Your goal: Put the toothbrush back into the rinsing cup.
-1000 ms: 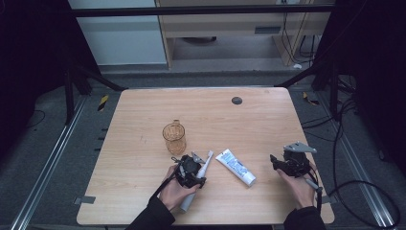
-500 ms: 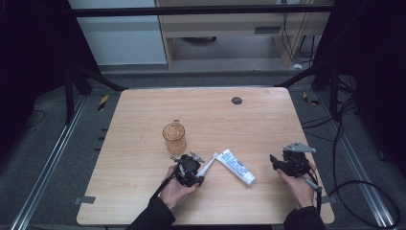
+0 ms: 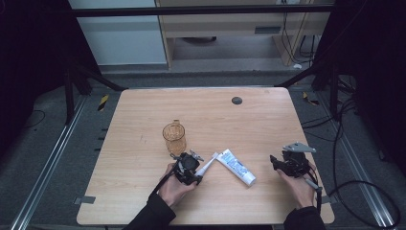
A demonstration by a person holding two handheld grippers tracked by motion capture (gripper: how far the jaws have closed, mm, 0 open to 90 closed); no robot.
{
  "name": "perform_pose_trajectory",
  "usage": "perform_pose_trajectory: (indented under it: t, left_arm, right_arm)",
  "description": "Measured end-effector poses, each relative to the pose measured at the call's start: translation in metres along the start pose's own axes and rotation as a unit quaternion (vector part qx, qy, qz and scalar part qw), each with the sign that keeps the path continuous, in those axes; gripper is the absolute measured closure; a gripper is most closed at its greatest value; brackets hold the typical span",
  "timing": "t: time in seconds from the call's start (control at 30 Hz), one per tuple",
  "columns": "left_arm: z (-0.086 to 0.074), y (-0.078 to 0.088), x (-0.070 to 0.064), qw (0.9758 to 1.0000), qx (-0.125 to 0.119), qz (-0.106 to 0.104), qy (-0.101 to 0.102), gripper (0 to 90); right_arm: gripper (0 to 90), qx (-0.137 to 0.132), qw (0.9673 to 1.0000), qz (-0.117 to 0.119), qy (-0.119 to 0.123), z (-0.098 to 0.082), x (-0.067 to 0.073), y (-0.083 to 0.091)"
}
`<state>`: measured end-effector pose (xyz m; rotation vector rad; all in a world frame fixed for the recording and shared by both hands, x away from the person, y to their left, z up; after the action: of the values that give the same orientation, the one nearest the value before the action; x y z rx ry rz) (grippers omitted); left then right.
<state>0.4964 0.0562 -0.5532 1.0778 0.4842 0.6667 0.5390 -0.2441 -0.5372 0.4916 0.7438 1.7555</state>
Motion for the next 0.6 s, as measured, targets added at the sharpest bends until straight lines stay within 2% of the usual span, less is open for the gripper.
perform_pose_trajectory:
  t: [0.03, 0.17, 0.27, 0.33, 0.37, 0.43, 0.47, 0.6]
  left_arm:
    - [0.000, 0.000, 0.000, 1.0000, 0.000, 0.000, 0.000, 66.5]
    - [0.007, 0.025, 0.001, 0.9988, -0.049, -0.002, 0.005, 66.6]
    - [0.010, 0.036, 0.003, 0.9978, -0.067, -0.001, 0.007, 66.6]
    - [0.015, 0.052, 0.008, 0.9953, -0.096, 0.002, 0.013, 66.6]
    - [0.015, 0.052, 0.008, 0.9953, -0.096, 0.002, 0.013, 66.6]
    - [0.018, 0.067, 0.013, 0.9925, -0.120, 0.004, 0.022, 66.6]
    - [0.018, 0.067, 0.013, 0.9925, -0.120, 0.004, 0.022, 66.6]
    - [0.021, 0.087, 0.023, 0.9883, -0.149, 0.009, 0.031, 66.7]
  right_arm:
    - [46.4, 0.000, 1.0000, 0.000, 0.000, 0.000, 0.000, 0.000]
    - [46.7, 0.000, 1.0000, 0.000, -0.002, -0.001, -0.001, 0.001]
    - [46.9, 0.000, 1.0000, 0.001, -0.001, -0.001, 0.000, 0.001]
    - [47.0, 0.001, 1.0000, 0.001, -0.002, -0.001, 0.000, 0.001]
    - [47.0, 0.001, 1.0000, 0.001, -0.002, -0.001, 0.000, 0.001]
    - [47.2, 0.001, 1.0000, 0.001, -0.002, -0.001, 0.000, 0.001]
    - [47.2, 0.001, 1.0000, 0.001, -0.002, -0.001, 0.000, 0.001]
    - [47.3, 0.000, 1.0000, 0.001, -0.002, -0.001, -0.001, 0.001]
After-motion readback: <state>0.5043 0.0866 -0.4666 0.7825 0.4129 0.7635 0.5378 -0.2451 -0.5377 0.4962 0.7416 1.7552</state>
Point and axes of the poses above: each handheld gripper's, and its own axes: y roughly backward along the jaws, z roughly out of its top, x roughly to its left, the point moved 10 cm from there along -y, roughly forward along the jaws, and after that the axes turned 4 degrees about x, right-handed, at the moved point
